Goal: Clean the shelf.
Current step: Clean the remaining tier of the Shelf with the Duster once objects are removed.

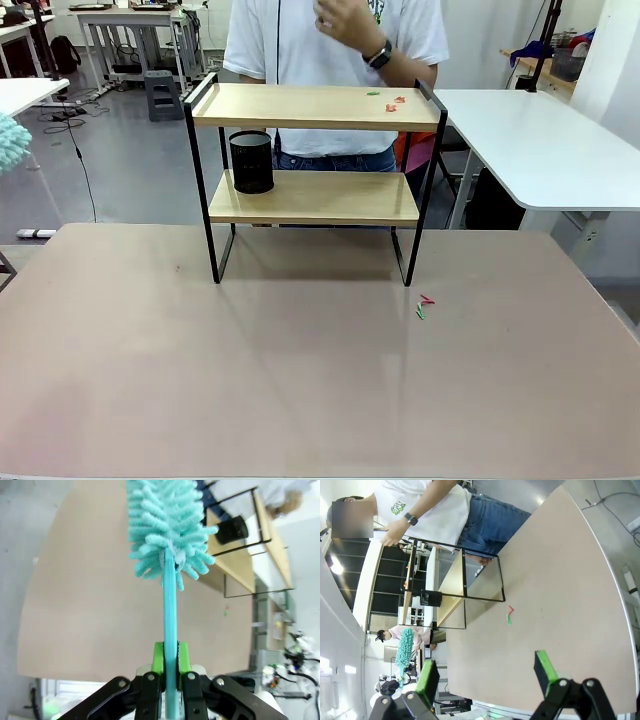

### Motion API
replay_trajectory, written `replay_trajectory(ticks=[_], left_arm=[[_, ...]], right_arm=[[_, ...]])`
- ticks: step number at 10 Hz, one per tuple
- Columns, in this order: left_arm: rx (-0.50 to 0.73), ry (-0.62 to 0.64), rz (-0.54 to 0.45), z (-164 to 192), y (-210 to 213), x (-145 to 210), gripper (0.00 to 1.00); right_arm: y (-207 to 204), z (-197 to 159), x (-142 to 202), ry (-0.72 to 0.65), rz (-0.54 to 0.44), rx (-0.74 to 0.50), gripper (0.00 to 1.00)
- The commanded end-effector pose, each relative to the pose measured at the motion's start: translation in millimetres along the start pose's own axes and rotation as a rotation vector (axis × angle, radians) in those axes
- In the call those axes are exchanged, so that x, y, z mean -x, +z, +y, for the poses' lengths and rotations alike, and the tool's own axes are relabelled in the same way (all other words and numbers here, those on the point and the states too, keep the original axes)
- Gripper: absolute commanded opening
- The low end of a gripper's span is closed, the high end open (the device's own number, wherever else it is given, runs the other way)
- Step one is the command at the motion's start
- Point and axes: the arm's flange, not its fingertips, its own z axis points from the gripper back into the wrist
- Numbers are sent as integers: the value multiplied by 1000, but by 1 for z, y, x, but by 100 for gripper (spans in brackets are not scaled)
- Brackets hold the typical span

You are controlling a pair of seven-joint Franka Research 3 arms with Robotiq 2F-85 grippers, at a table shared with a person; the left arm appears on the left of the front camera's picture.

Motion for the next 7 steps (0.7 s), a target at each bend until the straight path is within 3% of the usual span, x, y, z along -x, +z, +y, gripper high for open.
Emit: replay_trajectory(ticks=[1, 2, 4, 7], left_arm=[[63, -58, -91, -77, 9, -30, 13], [65, -62, -150, -118, 7, -42, 13], [91, -112, -126, -190, -16, -51, 13], [94, -174, -70, -288, -90, -16, 13]], right_arm=[[-1, 0, -2, 23, -13, -20, 100], [-1, 0, -2, 23, -13, -20, 100], [-1, 0, -2, 23, -13, -20, 100], [-1, 0, -2, 23, -13, -20, 100]])
